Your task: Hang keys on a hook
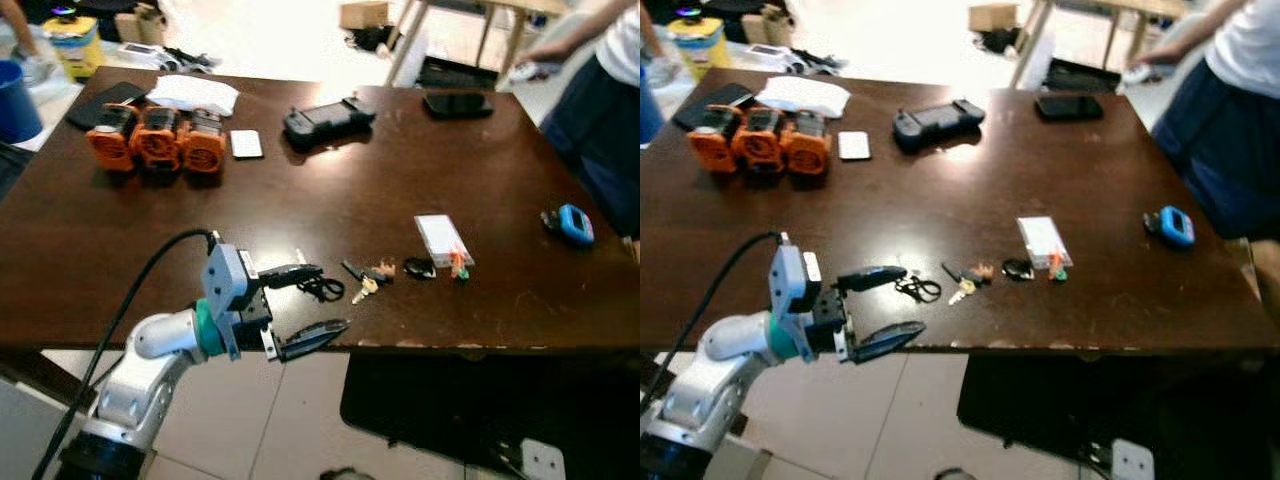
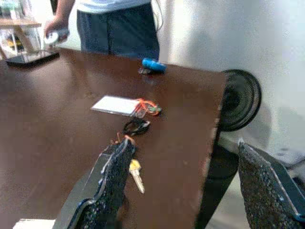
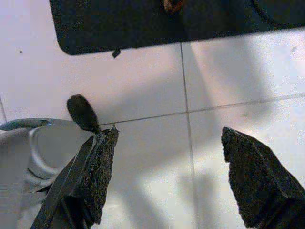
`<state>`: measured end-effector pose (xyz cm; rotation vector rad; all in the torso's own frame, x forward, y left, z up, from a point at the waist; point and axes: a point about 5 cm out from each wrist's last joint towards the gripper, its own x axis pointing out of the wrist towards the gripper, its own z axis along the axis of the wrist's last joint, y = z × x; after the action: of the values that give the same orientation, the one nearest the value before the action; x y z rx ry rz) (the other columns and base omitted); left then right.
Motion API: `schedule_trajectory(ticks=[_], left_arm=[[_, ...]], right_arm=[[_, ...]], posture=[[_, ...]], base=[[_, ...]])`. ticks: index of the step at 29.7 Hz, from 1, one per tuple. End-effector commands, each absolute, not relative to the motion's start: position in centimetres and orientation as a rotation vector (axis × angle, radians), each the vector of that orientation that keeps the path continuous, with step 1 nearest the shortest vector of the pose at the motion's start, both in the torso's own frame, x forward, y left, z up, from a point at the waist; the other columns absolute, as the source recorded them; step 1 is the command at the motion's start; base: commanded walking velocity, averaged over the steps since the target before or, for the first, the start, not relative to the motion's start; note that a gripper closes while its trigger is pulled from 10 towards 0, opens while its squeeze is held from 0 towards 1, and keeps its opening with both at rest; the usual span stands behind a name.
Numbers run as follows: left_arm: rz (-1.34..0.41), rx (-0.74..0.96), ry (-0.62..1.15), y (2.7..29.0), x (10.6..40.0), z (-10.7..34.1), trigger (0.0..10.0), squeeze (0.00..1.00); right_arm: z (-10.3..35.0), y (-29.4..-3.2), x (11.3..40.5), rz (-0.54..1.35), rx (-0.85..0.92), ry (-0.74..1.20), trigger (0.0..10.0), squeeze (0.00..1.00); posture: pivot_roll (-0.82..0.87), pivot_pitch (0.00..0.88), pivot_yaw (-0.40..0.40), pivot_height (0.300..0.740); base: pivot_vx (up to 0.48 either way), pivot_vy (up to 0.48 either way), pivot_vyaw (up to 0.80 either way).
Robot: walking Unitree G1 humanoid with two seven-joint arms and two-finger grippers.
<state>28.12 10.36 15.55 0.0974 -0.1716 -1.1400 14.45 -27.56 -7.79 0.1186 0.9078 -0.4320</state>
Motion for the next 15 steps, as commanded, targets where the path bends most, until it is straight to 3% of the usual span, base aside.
schedule_trajectory(ticks=[1,9,15], left_arm=[[-1.033,0.121,-0.15,10.2,28.9,15.3,10.0,0.0],[-0.788,0.228,-0.009,11.1,30.0,13.0,10.0,0.0],[-0.718,0.299,0.043,12.0,29.8,12.0,10.0,0.0]], right_arm=[[-7.8,-28.0,14.1,-0.443,0.099,0.917,10.0,0.0],[-7.9,-27.7,14.1,-0.423,0.08,0.93,10.0,0.0],[-7.9,-27.6,14.0,-0.417,0.075,0.936,10.0,0.0]], posture=[[0.0,0.07,0.034,0.74],[0.0,0.068,0.039,0.74],[0.01,0.07,0.042,0.74]], base=[[0.0,0.0,0.0],[0.0,0.0,0.0],[0.0,0.0,0.0]])
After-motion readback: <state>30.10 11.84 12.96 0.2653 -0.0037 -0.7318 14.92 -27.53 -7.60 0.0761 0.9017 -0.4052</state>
